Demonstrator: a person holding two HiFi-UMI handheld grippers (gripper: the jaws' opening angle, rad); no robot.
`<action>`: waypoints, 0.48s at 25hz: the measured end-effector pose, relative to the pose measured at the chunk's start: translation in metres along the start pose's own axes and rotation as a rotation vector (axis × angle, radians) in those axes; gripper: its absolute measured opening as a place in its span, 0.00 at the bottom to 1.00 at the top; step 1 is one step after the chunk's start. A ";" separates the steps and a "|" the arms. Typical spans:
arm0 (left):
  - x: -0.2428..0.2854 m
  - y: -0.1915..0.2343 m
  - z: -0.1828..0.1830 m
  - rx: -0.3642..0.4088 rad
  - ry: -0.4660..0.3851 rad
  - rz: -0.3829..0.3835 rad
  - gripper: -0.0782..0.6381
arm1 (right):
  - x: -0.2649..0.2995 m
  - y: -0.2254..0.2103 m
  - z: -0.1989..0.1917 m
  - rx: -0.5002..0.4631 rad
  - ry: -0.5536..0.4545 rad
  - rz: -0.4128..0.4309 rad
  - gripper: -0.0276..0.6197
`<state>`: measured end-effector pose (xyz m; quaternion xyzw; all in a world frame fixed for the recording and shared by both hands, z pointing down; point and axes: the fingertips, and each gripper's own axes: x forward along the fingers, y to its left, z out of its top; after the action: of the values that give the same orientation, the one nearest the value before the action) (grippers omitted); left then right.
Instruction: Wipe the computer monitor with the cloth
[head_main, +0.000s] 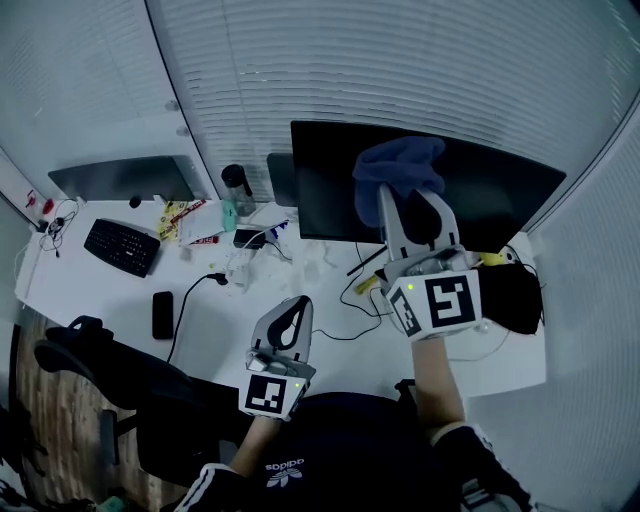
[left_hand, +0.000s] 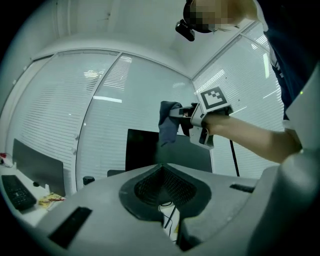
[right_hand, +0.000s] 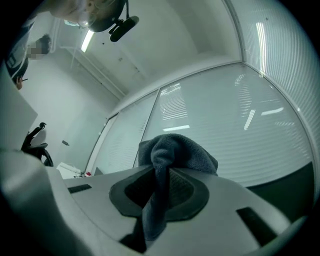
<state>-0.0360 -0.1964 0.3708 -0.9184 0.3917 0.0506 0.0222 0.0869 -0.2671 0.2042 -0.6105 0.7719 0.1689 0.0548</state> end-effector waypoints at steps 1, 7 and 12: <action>0.000 0.003 0.001 -0.001 -0.002 0.001 0.12 | 0.010 0.003 0.001 -0.005 -0.006 0.004 0.12; -0.003 0.015 0.003 -0.012 -0.015 -0.003 0.12 | 0.064 0.020 -0.003 -0.020 -0.024 0.027 0.12; -0.004 0.024 -0.002 -0.034 -0.011 -0.003 0.12 | 0.106 0.030 -0.017 -0.007 -0.015 0.054 0.11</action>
<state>-0.0559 -0.2099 0.3734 -0.9189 0.3895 0.0625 0.0087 0.0336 -0.3645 0.1951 -0.5883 0.7871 0.1777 0.0538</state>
